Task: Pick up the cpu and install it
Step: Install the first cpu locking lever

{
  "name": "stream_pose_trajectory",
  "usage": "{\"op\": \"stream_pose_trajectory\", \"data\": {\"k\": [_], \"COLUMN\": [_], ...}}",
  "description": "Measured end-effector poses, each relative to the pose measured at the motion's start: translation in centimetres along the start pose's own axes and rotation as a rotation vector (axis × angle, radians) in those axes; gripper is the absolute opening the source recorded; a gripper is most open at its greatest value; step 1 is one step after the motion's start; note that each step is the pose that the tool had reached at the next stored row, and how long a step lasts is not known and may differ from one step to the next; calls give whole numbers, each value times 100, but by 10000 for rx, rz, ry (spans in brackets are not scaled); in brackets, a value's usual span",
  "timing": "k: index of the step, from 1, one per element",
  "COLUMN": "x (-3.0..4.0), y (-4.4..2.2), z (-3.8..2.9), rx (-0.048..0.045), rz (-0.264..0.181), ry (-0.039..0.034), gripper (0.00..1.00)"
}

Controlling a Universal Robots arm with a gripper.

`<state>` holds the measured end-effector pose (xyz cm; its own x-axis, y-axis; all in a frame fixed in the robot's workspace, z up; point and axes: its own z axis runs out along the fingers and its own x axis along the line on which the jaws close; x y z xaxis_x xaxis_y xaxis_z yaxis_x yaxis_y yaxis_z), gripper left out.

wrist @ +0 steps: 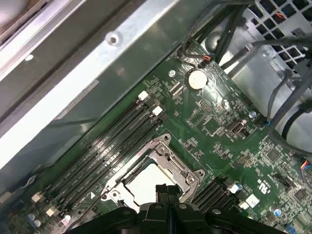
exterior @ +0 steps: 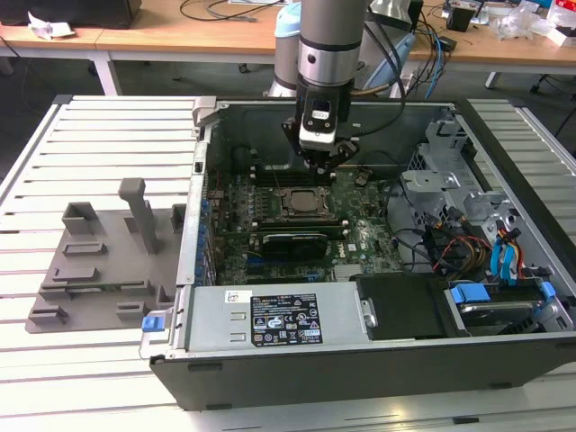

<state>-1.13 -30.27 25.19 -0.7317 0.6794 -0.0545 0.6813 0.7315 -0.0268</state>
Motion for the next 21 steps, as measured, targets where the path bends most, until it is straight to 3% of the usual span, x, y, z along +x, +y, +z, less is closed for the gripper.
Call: {"op": "stream_pose_trajectory", "data": {"k": [4,9,21], "x": [0,0,0], "y": [0,0,0], "z": [0,0,0], "rx": [-25,-86,-181], "rz": [-453,-1595,-3325], "ry": [-12,-42,-89], "gripper": [11,11,11]}}
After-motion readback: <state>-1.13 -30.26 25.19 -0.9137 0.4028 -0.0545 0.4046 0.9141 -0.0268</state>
